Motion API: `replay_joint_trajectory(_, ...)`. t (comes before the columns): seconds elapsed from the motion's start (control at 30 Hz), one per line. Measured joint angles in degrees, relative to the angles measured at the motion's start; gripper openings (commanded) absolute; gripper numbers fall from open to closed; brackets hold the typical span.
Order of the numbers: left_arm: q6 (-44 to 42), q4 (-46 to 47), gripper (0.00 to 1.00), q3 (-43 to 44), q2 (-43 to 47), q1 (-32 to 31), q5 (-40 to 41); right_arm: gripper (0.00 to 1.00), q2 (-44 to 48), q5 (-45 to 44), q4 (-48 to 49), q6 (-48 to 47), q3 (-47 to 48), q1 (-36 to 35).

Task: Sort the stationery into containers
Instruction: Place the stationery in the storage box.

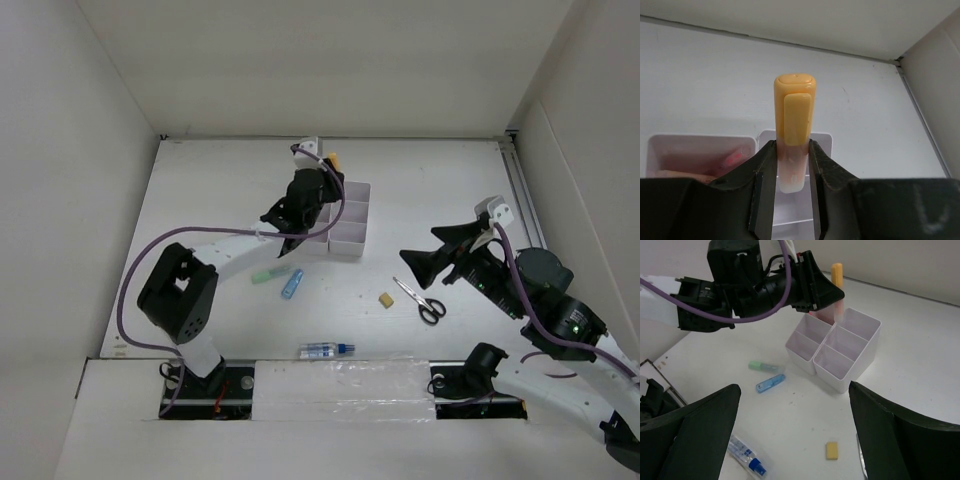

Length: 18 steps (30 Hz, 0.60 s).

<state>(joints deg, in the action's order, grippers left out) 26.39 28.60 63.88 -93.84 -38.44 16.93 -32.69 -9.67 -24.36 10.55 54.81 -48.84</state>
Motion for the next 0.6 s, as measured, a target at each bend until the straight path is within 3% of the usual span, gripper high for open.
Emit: replay_joint_trajectory(0.6, -5.8, 7.9, 0.0, 3.8, -5.6, -2.6, 2.3, 0.95, 0.3, 0.0, -1.1, 1.1, 0.0, 0.0)
